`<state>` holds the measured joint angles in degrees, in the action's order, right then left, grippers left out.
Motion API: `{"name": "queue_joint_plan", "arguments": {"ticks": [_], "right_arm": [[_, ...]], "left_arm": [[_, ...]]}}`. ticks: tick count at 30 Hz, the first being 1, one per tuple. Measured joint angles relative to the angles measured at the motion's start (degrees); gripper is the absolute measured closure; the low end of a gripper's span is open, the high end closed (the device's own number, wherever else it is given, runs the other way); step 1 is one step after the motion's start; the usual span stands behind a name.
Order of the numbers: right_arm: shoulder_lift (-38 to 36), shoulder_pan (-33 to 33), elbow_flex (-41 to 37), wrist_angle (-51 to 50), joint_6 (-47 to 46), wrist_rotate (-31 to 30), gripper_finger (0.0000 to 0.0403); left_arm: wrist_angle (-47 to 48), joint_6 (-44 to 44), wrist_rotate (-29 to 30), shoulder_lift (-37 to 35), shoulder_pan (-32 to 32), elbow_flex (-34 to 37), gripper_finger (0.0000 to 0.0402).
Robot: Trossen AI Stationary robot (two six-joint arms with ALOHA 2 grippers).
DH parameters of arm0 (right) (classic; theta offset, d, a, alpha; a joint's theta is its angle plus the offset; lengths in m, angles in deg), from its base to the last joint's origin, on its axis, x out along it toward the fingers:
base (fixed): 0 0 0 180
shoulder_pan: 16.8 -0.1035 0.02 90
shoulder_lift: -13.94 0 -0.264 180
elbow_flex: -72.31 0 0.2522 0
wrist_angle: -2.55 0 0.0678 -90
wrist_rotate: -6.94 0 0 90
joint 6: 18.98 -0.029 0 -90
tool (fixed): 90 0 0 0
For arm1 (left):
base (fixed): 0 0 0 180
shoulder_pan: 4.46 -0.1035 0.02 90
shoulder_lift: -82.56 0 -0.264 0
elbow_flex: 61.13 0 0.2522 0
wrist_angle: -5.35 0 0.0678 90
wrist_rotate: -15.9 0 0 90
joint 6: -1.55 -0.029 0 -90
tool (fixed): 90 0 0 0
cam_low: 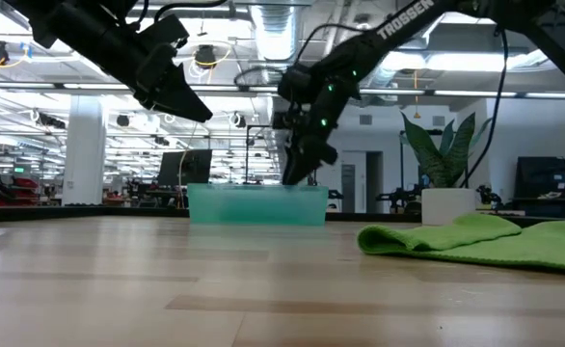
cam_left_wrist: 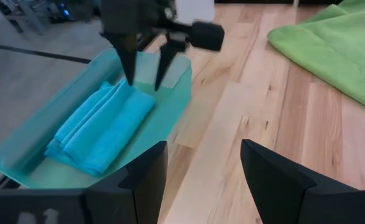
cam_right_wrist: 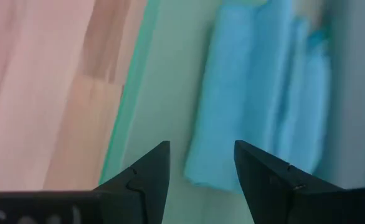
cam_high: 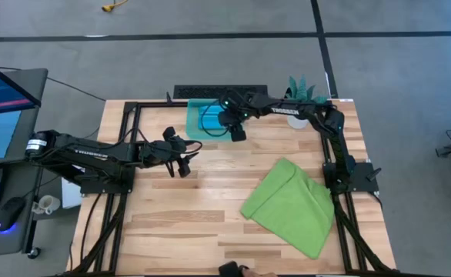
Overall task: Roll microfiber towels into tight, uniform cylinder then place into a basket
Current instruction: Put the microfiber cloth into the blue bin
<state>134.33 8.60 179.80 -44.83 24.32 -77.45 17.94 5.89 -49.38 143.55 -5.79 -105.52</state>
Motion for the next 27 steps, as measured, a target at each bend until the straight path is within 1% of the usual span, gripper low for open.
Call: {"name": "queue_joint_plan", "arguments": {"ticks": [4,10,12,15,19,22,27], "right_arm": [[-0.08,0.14,4.85,-4.10,0.27,0.08,0.0203],[0.19,1.66,10.49,-7.56,0.74,1.49,0.0203],[1.90,2.56,12.34,-8.26,1.13,2.05,0.0203],[6.52,3.77,16.52,-13.16,-0.45,2.43,0.0203],[12.01,3.07,22.50,-22.46,-2.60,2.57,0.0203],[13.08,1.89,23.86,-25.74,-3.03,4.65,0.0203],[13.10,0.26,23.97,-25.64,-3.18,5.75,0.0203]], "left_arm": [[0.02,0.00,1.69,0.00,-0.02,0.00,0.0205],[0.21,1.51,9.22,-1.12,0.50,0.00,0.0205],[0.46,1.54,9.61,-2.09,0.90,0.00,0.0205],[0.50,2.19,9.65,-2.95,1.79,-0.02,0.0205],[1.51,2.18,9.67,-3.35,2.85,-0.04,0.0205],[2.17,1.77,10.14,-3.32,3.14,-0.03,0.0205],[4.18,1.84,10.52,-3.32,3.15,-0.04,0.0205]]}}
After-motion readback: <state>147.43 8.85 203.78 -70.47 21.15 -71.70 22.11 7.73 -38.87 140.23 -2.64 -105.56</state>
